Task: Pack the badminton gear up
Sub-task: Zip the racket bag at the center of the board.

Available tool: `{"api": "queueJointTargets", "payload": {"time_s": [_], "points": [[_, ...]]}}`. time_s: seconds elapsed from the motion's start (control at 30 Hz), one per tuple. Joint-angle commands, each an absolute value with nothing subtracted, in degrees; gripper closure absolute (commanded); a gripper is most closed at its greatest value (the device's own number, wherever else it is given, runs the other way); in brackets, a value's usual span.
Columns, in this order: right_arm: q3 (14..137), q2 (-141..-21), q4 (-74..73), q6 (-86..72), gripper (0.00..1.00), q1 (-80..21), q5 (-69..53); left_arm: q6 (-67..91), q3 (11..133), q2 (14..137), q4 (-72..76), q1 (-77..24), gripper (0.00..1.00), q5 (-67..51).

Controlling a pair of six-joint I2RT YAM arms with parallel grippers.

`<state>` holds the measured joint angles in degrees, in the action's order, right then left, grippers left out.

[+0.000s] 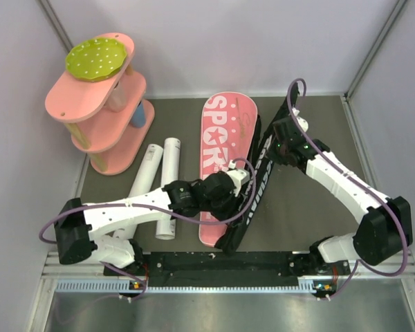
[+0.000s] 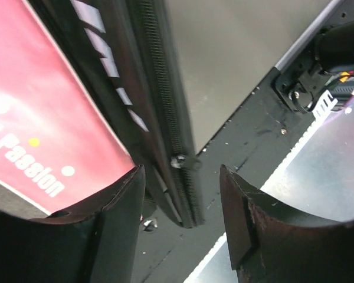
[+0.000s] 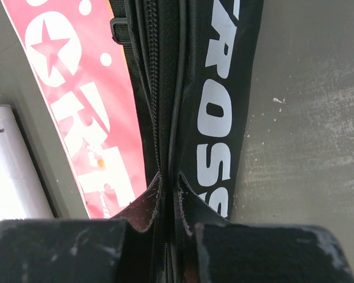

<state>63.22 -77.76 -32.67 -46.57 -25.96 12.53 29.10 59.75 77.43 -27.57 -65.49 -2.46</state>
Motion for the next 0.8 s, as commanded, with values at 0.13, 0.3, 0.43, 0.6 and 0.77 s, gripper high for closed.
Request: {"api": "queueJointTargets", "payload": {"time_s": [0.13,0.3,0.43,0.6,0.77], "points": [[68.1,-80.2,-30.9,-51.9,1.0,-25.0,13.3,32.4,67.1,83.0,-31.3,-70.0,0.69,3.2],[68.4,-80.6,-31.5,-51.9,1.0,-25.0,13.8,34.7,71.8,86.7,-37.9,-71.2,0.72,6.8],[68.4,-80.5,-31.6,-51.8,1.0,-24.9,13.9,38.6,72.3,87.4,-40.4,-71.7,0.65,11.5],[68.3,-80.5,-31.7,-51.8,1.0,-24.7,14.0,43.7,72.3,87.0,-42.0,-72.7,0.55,15.0],[68.2,-80.4,-31.8,-51.8,1.0,-24.6,13.8,44.7,72.4,88.0,-41.9,-73.3,0.58,14.6]]}}
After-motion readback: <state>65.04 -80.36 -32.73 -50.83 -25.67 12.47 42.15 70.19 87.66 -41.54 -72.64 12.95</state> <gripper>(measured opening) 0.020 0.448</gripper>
